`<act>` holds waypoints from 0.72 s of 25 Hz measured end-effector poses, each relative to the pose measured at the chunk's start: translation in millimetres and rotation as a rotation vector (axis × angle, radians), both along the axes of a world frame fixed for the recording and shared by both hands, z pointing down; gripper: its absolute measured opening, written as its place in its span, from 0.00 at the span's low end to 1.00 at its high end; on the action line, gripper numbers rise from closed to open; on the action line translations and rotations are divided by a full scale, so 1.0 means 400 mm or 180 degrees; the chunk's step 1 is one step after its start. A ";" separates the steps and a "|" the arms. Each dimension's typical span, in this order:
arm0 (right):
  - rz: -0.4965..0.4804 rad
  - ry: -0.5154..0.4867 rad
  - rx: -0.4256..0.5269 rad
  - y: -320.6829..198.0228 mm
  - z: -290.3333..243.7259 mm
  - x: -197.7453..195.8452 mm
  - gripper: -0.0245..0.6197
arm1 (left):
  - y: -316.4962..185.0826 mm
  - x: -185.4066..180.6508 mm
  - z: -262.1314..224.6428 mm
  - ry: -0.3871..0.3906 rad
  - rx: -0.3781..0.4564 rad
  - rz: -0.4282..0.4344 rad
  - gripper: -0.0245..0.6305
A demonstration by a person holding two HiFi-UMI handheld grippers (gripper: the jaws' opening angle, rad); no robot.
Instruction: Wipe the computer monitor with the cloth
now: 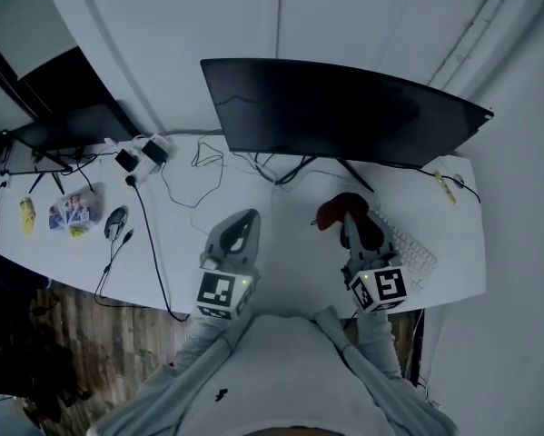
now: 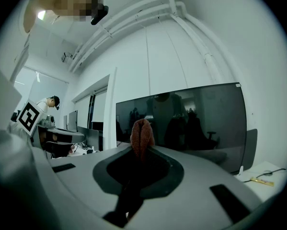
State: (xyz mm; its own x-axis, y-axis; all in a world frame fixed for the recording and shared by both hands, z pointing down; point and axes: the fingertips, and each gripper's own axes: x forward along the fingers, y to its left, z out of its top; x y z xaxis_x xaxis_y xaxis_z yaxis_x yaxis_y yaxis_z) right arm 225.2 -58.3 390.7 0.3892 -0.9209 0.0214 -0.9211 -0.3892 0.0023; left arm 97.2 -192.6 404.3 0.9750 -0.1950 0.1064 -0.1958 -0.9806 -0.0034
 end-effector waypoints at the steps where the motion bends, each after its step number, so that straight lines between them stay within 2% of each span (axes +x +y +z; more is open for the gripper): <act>1: -0.0011 0.0016 -0.0002 -0.005 -0.005 -0.001 0.09 | -0.004 -0.003 -0.002 0.0005 -0.0009 -0.0004 0.07; 11: -0.0270 0.0170 0.0032 -0.104 -0.061 -0.023 0.09 | -0.039 -0.054 -0.004 0.0045 -0.0062 -0.0169 0.07; 18: -0.0617 0.0372 0.0110 -0.256 -0.147 -0.074 0.09 | -0.077 -0.097 -0.005 0.0066 -0.0121 -0.0325 0.07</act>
